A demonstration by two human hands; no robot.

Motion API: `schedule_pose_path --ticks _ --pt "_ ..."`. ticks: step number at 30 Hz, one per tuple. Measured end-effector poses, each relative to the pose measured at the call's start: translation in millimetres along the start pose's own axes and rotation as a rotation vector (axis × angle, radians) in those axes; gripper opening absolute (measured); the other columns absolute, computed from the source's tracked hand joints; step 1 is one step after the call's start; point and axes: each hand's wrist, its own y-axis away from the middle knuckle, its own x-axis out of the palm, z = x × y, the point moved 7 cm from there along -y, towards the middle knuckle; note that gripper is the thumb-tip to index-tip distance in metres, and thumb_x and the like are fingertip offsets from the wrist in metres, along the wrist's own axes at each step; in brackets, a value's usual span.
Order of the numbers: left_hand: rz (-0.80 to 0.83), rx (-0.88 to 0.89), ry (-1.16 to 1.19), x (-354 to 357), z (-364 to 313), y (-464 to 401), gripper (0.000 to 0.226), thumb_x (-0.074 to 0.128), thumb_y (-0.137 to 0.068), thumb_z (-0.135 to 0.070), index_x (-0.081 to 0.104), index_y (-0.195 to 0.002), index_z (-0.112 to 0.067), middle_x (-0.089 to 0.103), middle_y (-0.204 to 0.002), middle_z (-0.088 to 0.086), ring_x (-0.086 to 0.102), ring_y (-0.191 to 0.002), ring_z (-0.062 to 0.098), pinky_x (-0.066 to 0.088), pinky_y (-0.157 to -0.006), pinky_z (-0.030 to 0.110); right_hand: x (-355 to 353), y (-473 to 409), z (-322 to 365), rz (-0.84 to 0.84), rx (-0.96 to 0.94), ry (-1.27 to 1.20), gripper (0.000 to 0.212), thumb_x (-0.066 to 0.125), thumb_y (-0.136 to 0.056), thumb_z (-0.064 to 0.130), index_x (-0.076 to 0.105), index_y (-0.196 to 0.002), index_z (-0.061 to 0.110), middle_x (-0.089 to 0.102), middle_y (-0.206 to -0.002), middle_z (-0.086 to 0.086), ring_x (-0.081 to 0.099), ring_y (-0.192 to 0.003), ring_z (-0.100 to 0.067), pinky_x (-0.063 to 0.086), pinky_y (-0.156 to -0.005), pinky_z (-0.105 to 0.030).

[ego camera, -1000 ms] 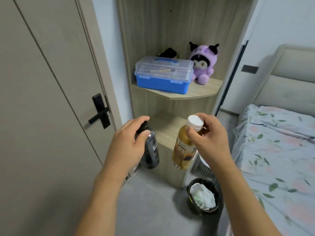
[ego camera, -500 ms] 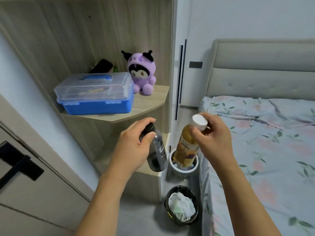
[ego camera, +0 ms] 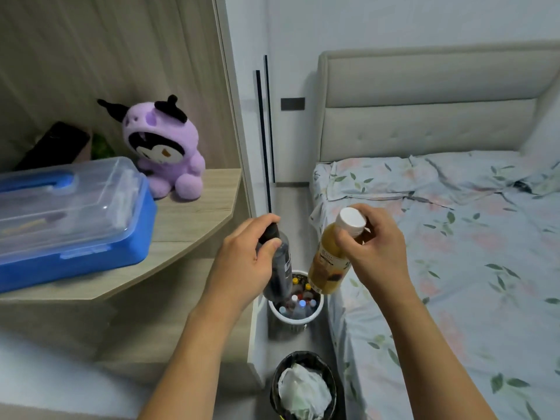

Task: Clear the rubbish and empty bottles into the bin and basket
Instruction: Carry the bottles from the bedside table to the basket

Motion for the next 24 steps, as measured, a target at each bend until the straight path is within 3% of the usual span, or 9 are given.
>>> schedule_pose_path --ticks 2,5,9,17,21,24 --pt "0.023 -0.031 0.014 21.3 7.0 -19.2 0.034 0.061 -0.090 -0.014 0.060 -0.121 -0.027 0.060 -0.110 -0.012 0.053 -0.092 0.001 0.041 -0.078 0.005 2.7 -19.4 -24.3 0.009 0.036 -0.034 0.029 0.071 -0.075 0.013 0.064 -0.101 0.022 0.058 -0.099 0.004 0.058 -0.089 -0.010 0.051 -0.077 -0.028" --pt "0.054 -0.056 0.007 58.4 21.9 -51.0 0.033 0.060 -0.091 -0.015 0.060 -0.123 -0.025 0.060 -0.112 -0.012 0.053 -0.094 0.000 0.041 -0.079 0.004 14.1 -50.7 -61.7 0.037 0.053 -0.036 0.028 0.070 -0.075 0.014 0.063 -0.099 0.025 0.057 -0.096 0.005 0.057 -0.089 -0.012 0.052 -0.079 -0.033" --pt "0.069 -0.108 -0.020 118.8 72.8 -97.9 0.033 0.058 -0.092 -0.016 0.058 -0.123 -0.026 0.059 -0.111 -0.011 0.054 -0.097 0.006 0.047 -0.086 0.023 44.1 -91.6 -129.4 0.030 0.071 -0.002 0.026 0.071 -0.074 0.016 0.061 -0.095 0.027 0.056 -0.094 0.007 0.055 -0.088 -0.009 0.051 -0.080 -0.035" --pt "0.156 -0.304 -0.088 314.5 309.9 -131.5 0.034 0.054 -0.094 -0.019 0.055 -0.128 -0.025 0.059 -0.116 -0.005 0.056 -0.101 0.018 0.045 -0.090 0.029 171.5 -109.0 -398.7 0.182 0.226 0.136 0.028 0.071 -0.077 0.022 0.058 -0.099 0.032 0.052 -0.096 0.007 0.052 -0.087 0.000 0.047 -0.080 -0.024" --pt "0.219 -0.346 -0.129 414.5 422.9 -122.5 0.036 0.051 -0.096 -0.020 0.052 -0.131 -0.023 0.058 -0.123 -0.001 0.055 -0.106 0.021 0.046 -0.094 0.034 227.2 -99.6 -526.8 0.241 0.235 0.194 0.022 0.070 -0.078 0.023 0.059 -0.096 0.029 0.054 -0.094 0.002 0.051 -0.083 0.001 0.037 -0.073 -0.007" --pt "0.236 -0.389 -0.142 472.4 484.8 -111.3 0.036 0.050 -0.096 -0.022 0.051 -0.132 -0.021 0.059 -0.123 0.001 0.056 -0.105 0.022 0.047 -0.094 0.038 262.2 -95.2 -601.1 0.303 0.215 0.263 0.019 0.067 -0.080 0.027 0.061 -0.098 0.027 0.056 -0.098 0.003 0.051 -0.084 -0.004 0.040 -0.075 -0.015"
